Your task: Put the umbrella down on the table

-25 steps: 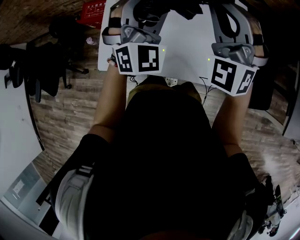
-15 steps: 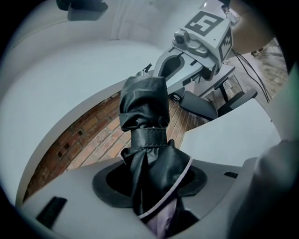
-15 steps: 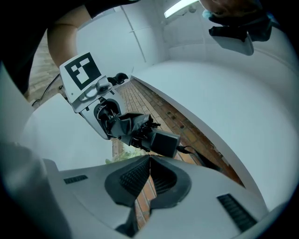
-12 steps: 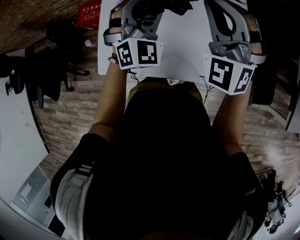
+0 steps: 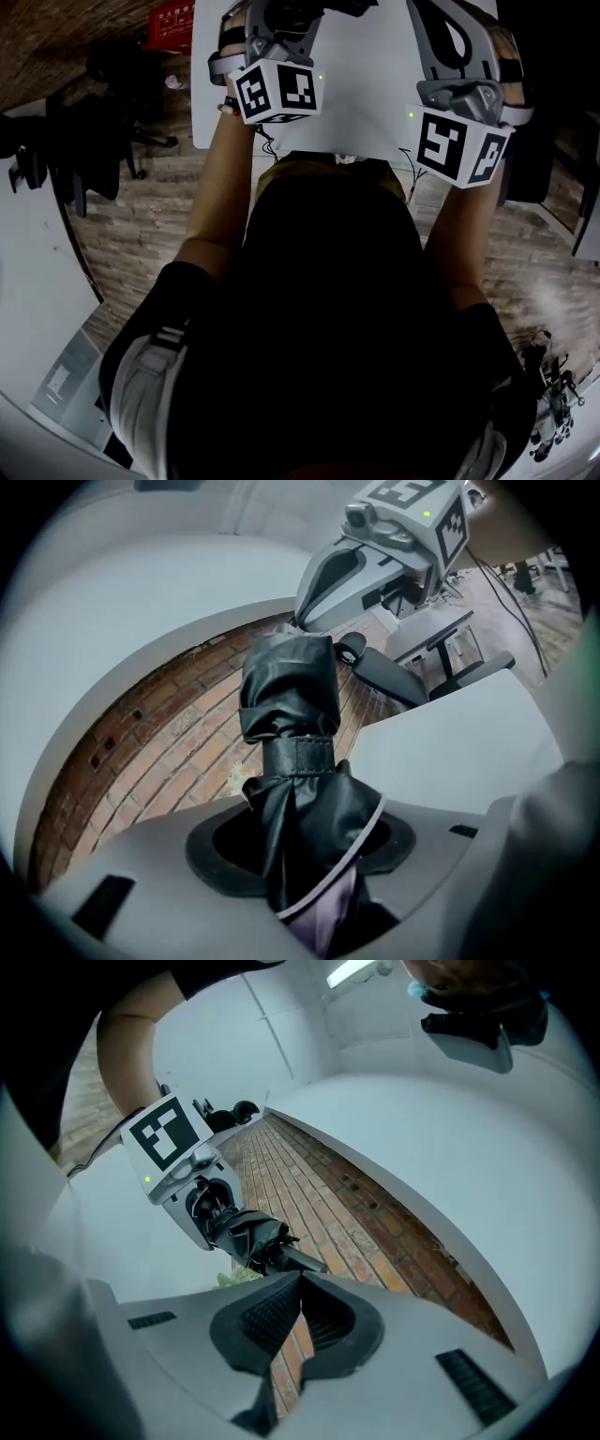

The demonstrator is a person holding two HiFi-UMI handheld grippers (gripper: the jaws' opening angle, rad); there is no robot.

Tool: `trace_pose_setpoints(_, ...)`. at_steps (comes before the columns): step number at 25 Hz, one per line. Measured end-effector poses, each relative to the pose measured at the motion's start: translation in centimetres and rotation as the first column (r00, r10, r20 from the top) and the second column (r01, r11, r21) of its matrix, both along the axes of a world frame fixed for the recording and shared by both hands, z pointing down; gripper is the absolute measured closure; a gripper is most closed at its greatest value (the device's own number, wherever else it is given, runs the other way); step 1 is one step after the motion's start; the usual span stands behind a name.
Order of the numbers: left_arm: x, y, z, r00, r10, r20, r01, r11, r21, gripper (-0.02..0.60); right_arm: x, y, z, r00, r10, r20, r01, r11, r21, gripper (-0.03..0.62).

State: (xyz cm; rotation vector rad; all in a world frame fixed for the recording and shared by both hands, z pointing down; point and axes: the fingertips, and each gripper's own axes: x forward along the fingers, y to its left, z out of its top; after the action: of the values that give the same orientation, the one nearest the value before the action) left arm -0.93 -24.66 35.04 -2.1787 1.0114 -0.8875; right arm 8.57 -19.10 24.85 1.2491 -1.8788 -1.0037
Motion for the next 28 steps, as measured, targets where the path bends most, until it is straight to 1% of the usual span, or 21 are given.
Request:
trace_pose_setpoints(6, 0.3, -1.1, 3.1, 0.999, 0.021, 0.040, -0.020, 0.999, -0.041, 0.364, -0.4, -1.0, 0.2, 1.000, 0.000, 0.003, 0.000, 1.000, -0.009, 0.565)
trace_pose_setpoints(11, 0.3, -2.1, 5.4, 0.997, 0.027, 0.075, -0.021, 0.996, -0.084, 0.364, -0.8, -1.6, 0.1, 1.000, -0.010, 0.008, 0.010, 1.000, -0.008, 0.565)
trace_pose_setpoints(25, 0.5, -3.6, 10.2, 0.989, 0.064, 0.135, -0.039, 0.983, -0.179, 0.364, -0.9, -3.3, 0.7, 1.000, -0.010, 0.024, 0.010, 1.000, -0.025, 0.565)
trace_pose_setpoints(28, 0.6, -3.8, 10.8, 0.988, 0.062, 0.140, -0.034, 0.980, -0.195, 0.364, -0.7, -3.5, 1.1, 1.000, -0.008, 0.021, 0.008, 0.999, -0.032, 0.565)
